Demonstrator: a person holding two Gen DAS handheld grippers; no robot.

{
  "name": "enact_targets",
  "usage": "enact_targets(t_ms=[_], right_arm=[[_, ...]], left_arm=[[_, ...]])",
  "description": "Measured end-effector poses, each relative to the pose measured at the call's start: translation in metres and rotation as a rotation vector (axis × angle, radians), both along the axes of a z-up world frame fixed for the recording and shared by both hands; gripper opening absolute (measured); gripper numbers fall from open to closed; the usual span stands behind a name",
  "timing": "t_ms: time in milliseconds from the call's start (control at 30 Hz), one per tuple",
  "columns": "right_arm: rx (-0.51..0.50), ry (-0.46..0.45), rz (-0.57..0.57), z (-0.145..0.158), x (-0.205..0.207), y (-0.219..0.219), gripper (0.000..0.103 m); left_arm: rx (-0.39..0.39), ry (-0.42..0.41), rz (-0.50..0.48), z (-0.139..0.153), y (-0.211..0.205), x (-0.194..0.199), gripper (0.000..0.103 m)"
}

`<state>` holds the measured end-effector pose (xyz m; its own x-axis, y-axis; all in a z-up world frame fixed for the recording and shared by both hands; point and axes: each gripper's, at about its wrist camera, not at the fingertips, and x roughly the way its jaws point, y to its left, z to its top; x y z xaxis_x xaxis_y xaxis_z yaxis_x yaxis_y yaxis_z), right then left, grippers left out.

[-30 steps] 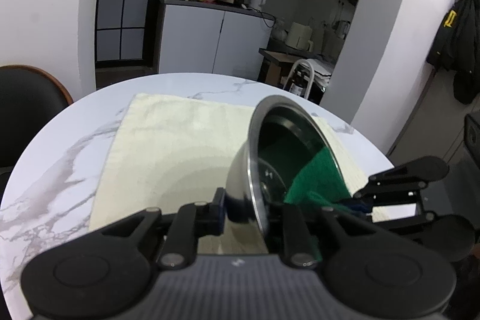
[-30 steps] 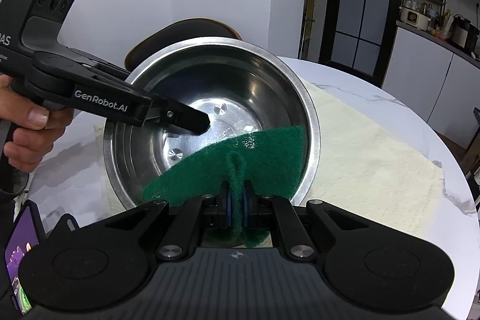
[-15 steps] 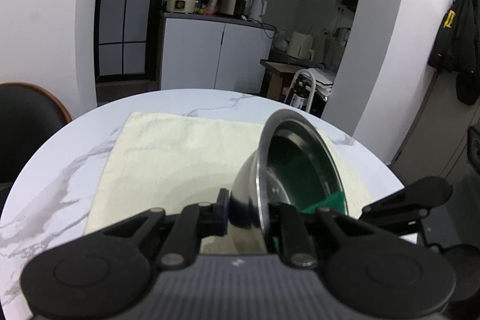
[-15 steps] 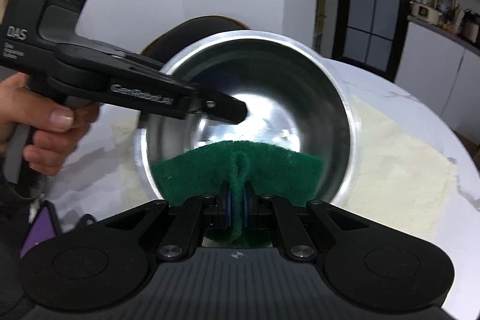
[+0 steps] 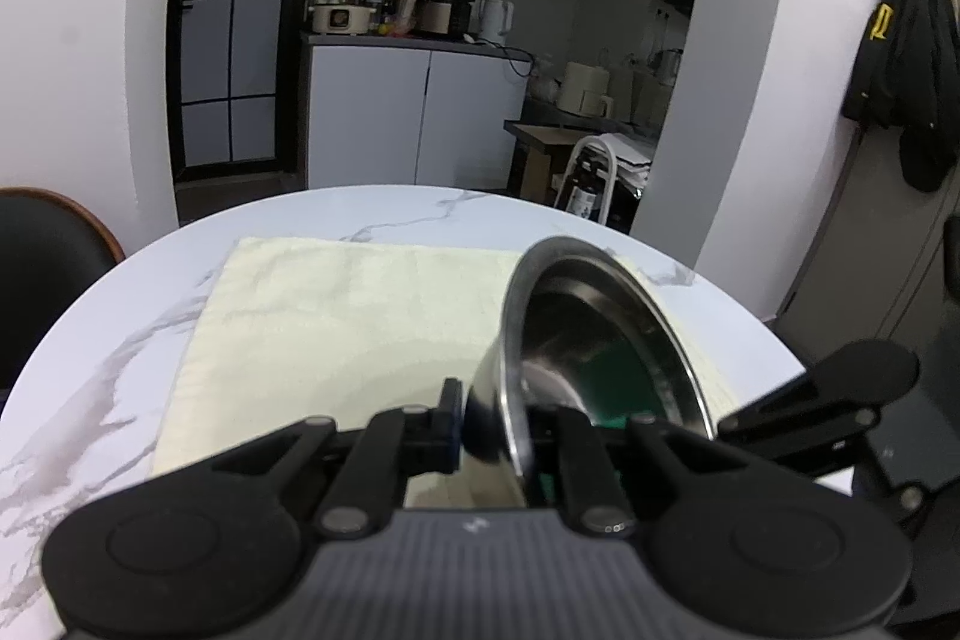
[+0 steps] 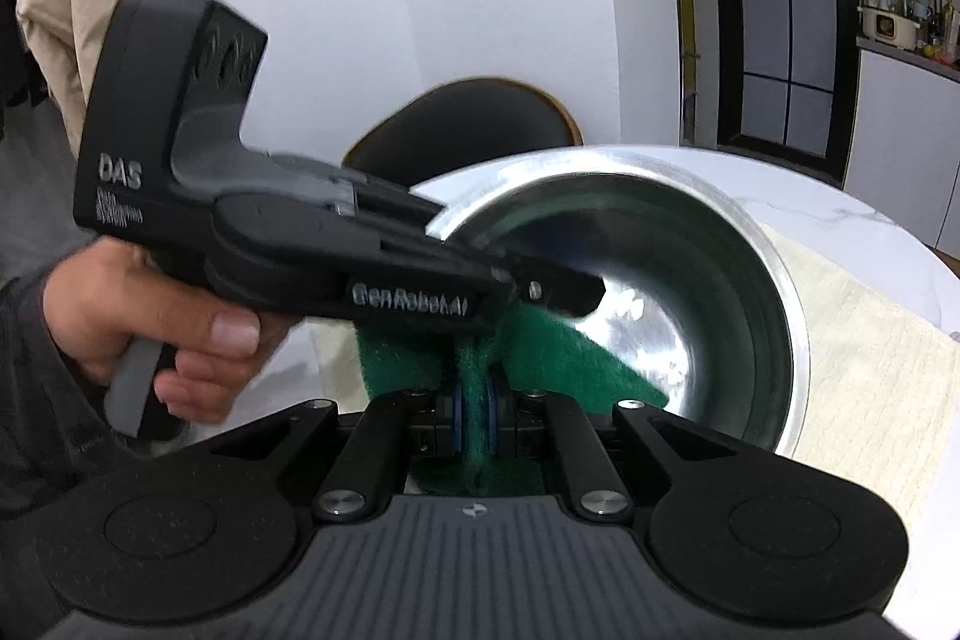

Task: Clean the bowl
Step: 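Tilt the bowl up with the left gripper while the right brings the pad inside, then scrub the bowl interior with the pad in the right gripper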

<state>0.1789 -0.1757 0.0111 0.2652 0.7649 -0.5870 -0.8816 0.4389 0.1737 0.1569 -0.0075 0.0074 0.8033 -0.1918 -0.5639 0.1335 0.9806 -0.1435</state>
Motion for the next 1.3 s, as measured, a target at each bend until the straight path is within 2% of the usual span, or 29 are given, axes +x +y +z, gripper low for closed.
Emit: enact_targets(t_ms=[233,500,767,933,1300], right_arm=[[-0.081,-0.019,0.008,-0.001,0.000,-0.005,0.008],[-0.069,-0.023,-0.033,0.004,-0.001,-0.016,0.008],[-0.016,-0.031,-0.104,0.009,-0.008,-0.019,0.008],[-0.005,-0.031,-0.120,0.009,-0.009,-0.026,0.008],[-0.061,-0.027,-0.099,-0.004,-0.005,-0.012,0.008]], left_arm=[[-0.002,-0.018,0.018,0.004,0.002,0.005,0.008],[0.023,-0.062,0.018,0.010,-0.004,0.012,0.008],[0.053,-0.107,0.037,0.011,-0.010,0.022,0.008],[0.042,-0.161,0.026,0.015,-0.007,0.021,0.008],[0.034,-0.139,0.000,0.016,-0.006,0.010,0.011]])
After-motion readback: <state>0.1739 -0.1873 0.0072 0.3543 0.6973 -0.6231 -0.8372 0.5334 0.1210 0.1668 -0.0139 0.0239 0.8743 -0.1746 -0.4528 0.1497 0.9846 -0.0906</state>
